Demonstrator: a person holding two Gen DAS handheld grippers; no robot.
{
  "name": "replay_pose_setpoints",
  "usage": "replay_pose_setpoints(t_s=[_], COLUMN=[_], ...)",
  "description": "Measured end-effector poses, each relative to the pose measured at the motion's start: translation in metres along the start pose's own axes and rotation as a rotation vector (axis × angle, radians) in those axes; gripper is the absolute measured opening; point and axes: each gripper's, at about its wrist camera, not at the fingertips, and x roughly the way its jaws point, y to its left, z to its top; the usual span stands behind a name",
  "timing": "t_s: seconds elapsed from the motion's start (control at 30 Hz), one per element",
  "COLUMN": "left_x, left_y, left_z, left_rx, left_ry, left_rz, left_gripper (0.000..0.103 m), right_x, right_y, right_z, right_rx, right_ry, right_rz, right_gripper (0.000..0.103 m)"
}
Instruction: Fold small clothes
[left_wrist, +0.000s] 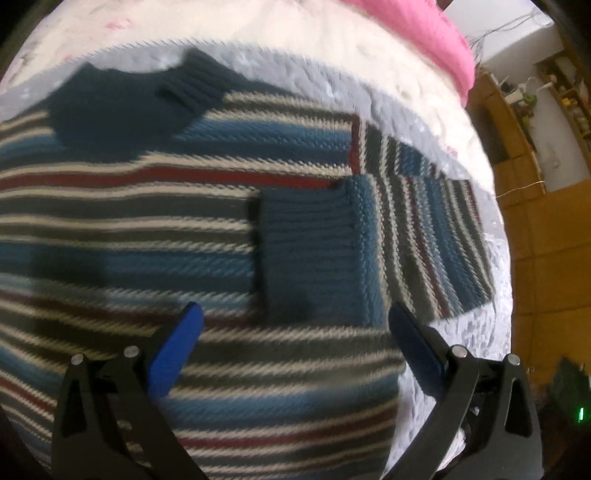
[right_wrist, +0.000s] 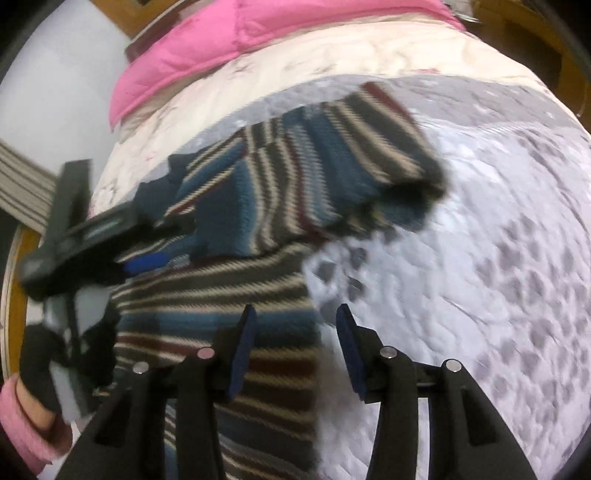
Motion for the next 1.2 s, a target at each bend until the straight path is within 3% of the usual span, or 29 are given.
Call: replay_pose_setpoints(t_s=[0.07, 0.17, 0.3, 0.33, 0.4, 0.67, 0.83, 1.03, 1.2], left_x=[0.012, 0.032, 0.045, 0.044, 0.036, -0.03, -0.074, -0.114, -0.129], left_y=[-0.007, -0.023, -0.033, -0.033, -0.033, -0.027, 0.014, 0.061, 0.106], left_z=[0.003, 0.007, 0.01, 0.011, 0.012, 0.012, 0.02, 0.023, 0.023], left_rx=[-0.009, -0.011, -0.008, -0.017, -0.047, -0.019, -0.003, -0.027, -0.079], left_ry=[0.017, 0.056, 0.043, 0.037, 0.013, -0.182, -0.275, -0.331, -0.323], left_rz=[-0.008, -0.013, 0.067, 0.054, -0.025, -0.061, 0.011, 0.091, 0.115], left_gripper=[0.096, 0.078, 0.042, 0.028, 0.02, 0.017, 0.017, 0.017, 0.017], right_x=[-0.006, -0.012, -0.015, -0.016, -0.017, -0.015, -0.01, 0.003, 0.019], right_y=[-0.006, -0.018, -0.027, -0.028, -0.028, -0.034, -0.026, -0.001, 0.017], right_z=[-0.003, -0.006, -0.006, -0.007, -0.008, -0.009, -0.007, 0.011, 0.034], right_rx=[0.017, 0.048, 0.084, 0.085, 0.089, 0.111, 0.102, 0.064, 0.061], right_ry=[-0.011, -0.021, -0.032, -0.036, -0.04, -0.037, -0.028, -0.02, -0.033], right_rz=[-0.011, -0.02, -0.016, -0.016, -0.016, -0.022, -0.016, 0.033, 0.081], right_gripper=[0.049, 0.049, 0.049, 0.049, 0.05, 0.05, 0.05, 0.053, 0.053])
